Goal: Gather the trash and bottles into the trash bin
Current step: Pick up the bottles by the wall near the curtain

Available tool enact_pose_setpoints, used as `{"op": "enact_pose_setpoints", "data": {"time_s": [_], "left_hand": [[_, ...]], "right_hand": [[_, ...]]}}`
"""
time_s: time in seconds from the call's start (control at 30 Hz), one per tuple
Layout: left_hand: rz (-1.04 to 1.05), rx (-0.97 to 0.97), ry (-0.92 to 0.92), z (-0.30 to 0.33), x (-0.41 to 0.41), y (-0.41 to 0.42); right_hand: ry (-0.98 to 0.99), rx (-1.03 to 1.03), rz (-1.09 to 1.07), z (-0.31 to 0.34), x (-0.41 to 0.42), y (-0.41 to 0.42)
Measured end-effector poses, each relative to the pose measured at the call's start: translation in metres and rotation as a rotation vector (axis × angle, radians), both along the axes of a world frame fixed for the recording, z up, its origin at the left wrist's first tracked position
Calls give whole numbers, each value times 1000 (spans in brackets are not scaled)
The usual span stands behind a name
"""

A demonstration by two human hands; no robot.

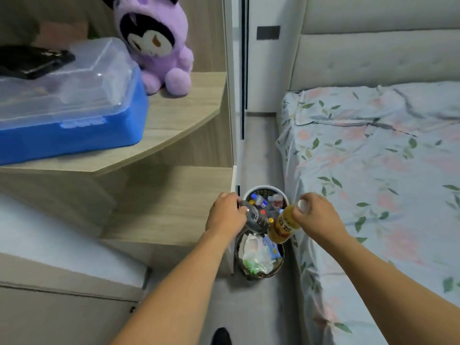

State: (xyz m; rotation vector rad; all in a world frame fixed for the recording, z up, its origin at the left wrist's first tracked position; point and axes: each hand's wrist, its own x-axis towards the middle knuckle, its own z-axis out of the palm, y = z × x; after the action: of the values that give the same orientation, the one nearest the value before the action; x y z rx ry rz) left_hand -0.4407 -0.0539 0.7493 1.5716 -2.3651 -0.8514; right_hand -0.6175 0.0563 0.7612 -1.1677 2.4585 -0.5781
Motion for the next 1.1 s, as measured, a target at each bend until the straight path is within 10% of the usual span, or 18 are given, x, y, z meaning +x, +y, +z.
{"op": "enact_pose_setpoints", "data": {"time_s": [0.57, 0.8, 1.1], "left_hand": [[162, -113, 134, -404, -160, -105], [198, -227, 386, -487, -198, -153], [23, -229, 246, -562, -244, -192]], "right_hand": [[-1, -210, -133, -413, -115, -103], [-1, -259, -66, -525, -118, -129], [144, -225, 91, -595, -126, -146]]}}
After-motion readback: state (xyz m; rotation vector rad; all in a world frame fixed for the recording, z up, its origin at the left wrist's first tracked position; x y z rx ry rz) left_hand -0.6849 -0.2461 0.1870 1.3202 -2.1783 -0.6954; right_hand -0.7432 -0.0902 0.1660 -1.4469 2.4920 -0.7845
